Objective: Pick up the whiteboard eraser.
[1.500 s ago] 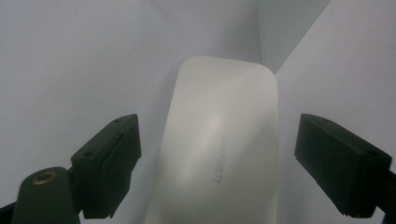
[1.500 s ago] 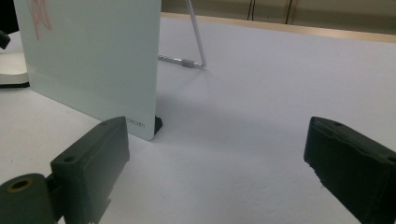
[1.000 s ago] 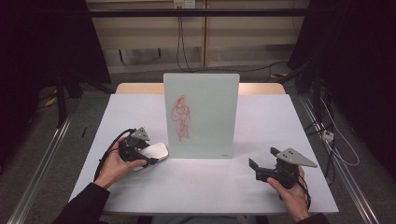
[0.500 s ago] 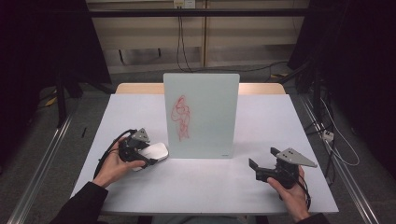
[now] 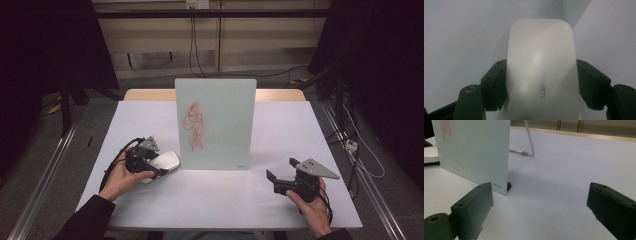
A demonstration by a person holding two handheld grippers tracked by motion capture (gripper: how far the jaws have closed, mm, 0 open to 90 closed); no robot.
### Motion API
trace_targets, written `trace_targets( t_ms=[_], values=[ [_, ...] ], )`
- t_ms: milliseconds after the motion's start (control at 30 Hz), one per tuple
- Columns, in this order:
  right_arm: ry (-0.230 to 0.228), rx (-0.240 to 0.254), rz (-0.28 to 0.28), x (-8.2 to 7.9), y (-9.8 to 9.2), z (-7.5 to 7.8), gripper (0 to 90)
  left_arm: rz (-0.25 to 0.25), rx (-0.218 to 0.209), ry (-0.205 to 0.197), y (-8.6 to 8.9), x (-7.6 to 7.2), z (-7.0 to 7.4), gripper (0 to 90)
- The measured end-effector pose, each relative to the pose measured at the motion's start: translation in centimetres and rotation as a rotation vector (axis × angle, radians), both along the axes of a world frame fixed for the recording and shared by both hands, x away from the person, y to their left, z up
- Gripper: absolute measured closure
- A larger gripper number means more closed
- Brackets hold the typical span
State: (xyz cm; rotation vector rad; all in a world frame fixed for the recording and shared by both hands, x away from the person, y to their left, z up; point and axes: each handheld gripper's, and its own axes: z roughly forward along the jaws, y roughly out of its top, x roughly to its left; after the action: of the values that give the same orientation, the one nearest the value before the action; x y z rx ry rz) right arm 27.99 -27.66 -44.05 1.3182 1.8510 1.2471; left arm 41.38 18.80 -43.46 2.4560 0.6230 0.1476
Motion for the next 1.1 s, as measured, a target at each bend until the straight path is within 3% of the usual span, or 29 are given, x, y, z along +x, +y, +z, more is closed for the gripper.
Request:
trace_targets(
  t_ms=[400,1100],
  values=[
    [-0.004,0.001,0.001,0.0,0.0,0.0,6.5,0.051,-0.044,-0.026,0.6,-0.3,0.7,31.1],
    [0.003,0.009,-0.004,0.2,0.1,0.0,6.5,0.170,-0.211,-0.086,2.4,-1.6,1.8,31.2]
  ],
)
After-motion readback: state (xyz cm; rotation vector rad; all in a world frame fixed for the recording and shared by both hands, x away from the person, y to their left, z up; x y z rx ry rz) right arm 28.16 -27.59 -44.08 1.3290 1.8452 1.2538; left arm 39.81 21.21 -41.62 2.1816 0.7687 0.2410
